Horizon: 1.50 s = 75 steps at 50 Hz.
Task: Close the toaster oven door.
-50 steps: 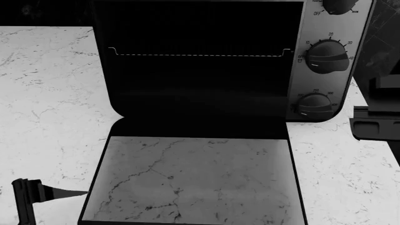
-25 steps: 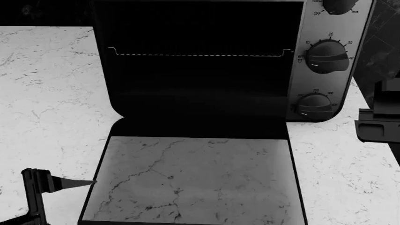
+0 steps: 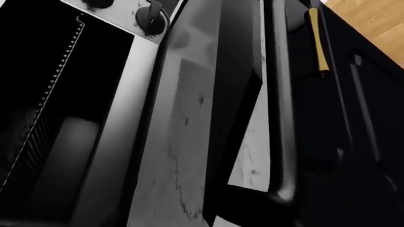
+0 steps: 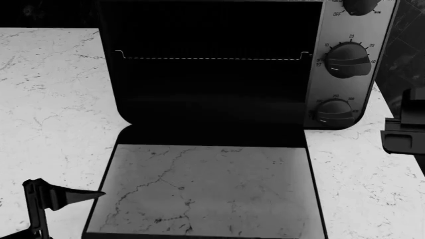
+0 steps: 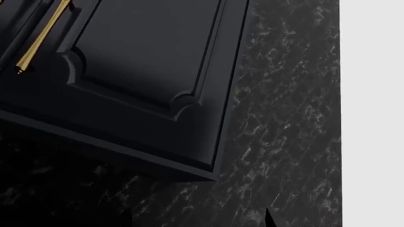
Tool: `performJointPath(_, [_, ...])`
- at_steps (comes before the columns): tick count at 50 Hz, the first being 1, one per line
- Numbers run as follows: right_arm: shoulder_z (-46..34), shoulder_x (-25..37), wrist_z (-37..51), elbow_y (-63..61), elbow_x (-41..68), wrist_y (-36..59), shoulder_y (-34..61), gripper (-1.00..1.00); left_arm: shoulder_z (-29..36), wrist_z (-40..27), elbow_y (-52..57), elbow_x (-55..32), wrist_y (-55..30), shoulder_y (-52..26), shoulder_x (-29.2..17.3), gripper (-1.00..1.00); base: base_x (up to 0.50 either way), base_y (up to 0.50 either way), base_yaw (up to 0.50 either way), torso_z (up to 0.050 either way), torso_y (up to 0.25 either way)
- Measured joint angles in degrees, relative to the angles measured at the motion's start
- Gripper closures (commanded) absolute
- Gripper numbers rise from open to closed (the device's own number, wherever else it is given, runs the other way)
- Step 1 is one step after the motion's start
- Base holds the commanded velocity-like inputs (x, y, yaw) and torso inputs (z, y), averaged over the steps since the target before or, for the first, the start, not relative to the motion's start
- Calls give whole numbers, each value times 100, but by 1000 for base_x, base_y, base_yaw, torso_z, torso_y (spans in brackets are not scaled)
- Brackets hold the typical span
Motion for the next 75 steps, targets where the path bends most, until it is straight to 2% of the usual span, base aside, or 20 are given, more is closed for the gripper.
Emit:
performJointPath(29, [31,163,100,-6,57,-185,-119,-100,-162,-577,-146,590,835,15,-74,-100,2,-2,-4,1,2])
performJointPath(56, [-74,304,183,21,97,-324,-81,-100,-198,-477,10,807,998,-168,-139,-100,3,-3,-5,1,3])
performJointPath(65, [-155,322,192,40,87,-354,-25,-100,-514,-1079,212,431,823,-472,-74,-100,1,-1,-1,0,1])
performJointPath(75, [-170,347,215,36,91,-384,-37,-100,-675,-1374,274,232,735,-610,-18,-100,0,0,0,1,1])
